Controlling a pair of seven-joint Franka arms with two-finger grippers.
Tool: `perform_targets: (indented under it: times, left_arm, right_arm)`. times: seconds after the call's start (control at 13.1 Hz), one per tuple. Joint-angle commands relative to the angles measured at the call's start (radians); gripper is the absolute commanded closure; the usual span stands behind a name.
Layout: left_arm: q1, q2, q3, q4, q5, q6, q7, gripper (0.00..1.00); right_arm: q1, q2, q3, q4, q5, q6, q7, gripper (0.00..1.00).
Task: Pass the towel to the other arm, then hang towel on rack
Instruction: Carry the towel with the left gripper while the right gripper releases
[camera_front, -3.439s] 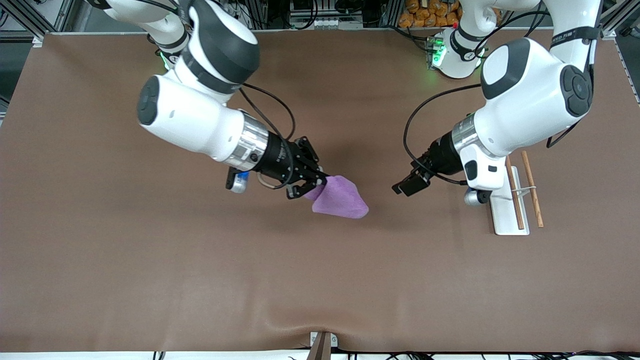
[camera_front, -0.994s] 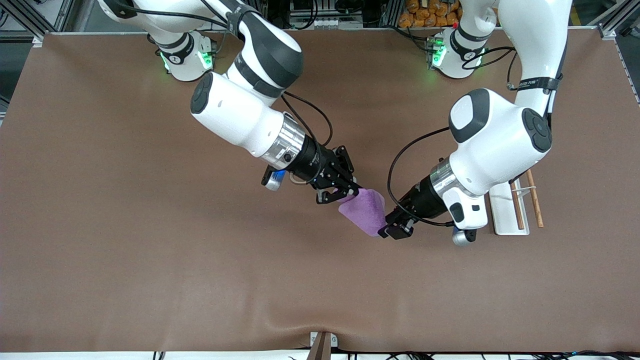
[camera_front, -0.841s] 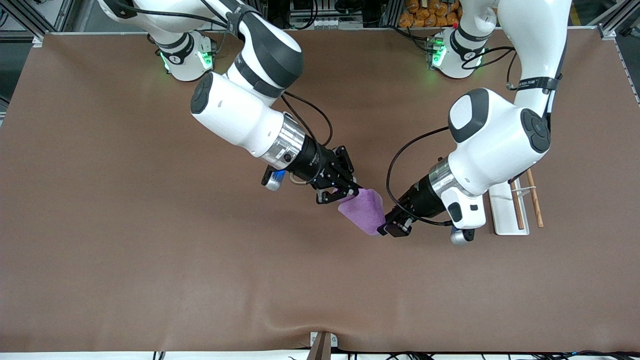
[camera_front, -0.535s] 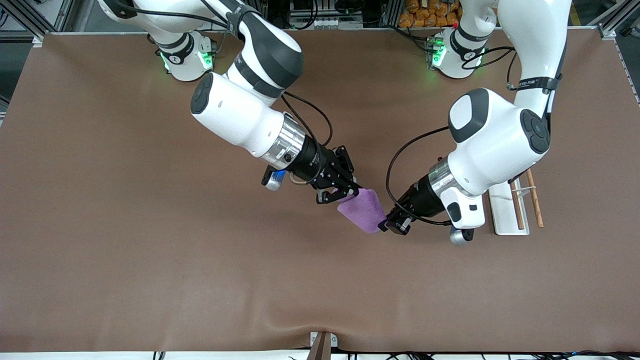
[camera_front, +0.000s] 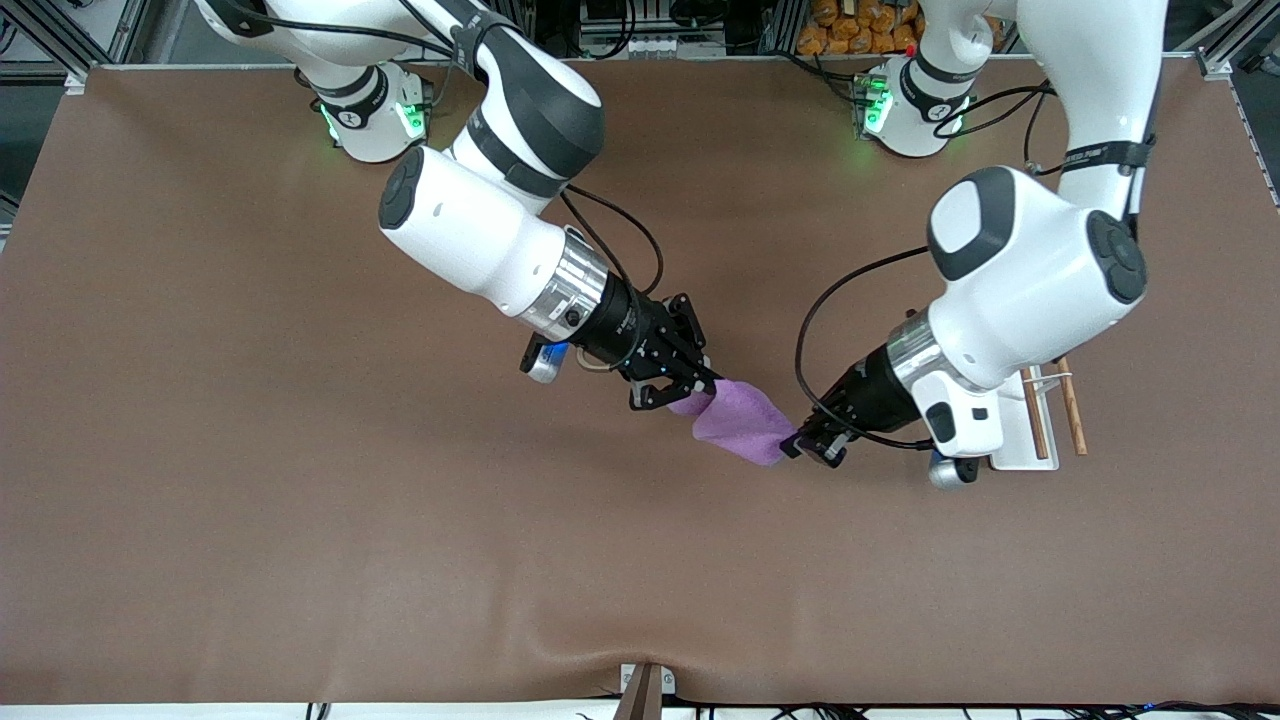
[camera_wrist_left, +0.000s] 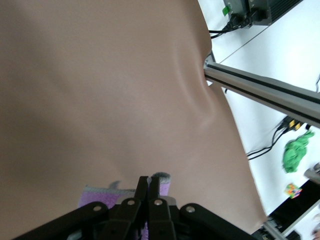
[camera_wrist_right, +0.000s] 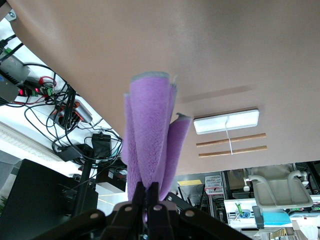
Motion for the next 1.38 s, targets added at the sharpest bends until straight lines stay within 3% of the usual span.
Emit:
perform_targets:
  times: [0.0,0.38,0.69,0.99,1.3]
  left_arm:
    - [0.052,-0.034,0.001,-0.006,0.0,-0.097,0.087,1.0]
    - [0.159,-0.049,0.007,-0.006,0.017,-0.281,0.347,1.0]
    - [0.2,-0.071,0.006,-0.026,0.267,-0.399,0.515,1.0]
    - [0.262,-0.117,0.004,-0.122,0.366,-0.404,0.659,1.0]
    - [0.305,-0.186,0.001,-0.259,0.431,-0.381,0.756,1.0]
  right_arm:
    - [-0.007,-0.014,-0.006,0.0,0.017,-0.031,0.016,0.0]
    - [-0.062,-0.023,-0.007,0.007,0.011,-0.185,0.003,0.0]
    - [-0.098,-0.077,-0.013,0.008,0.008,-0.355,-0.236,0.0]
    - [-0.185,-0.12,-0.01,0.007,0.012,-0.59,-0.543,0.0]
    - [-0.301,-0.18,-0.013,0.0,0.006,-0.94,-0.694,0.0]
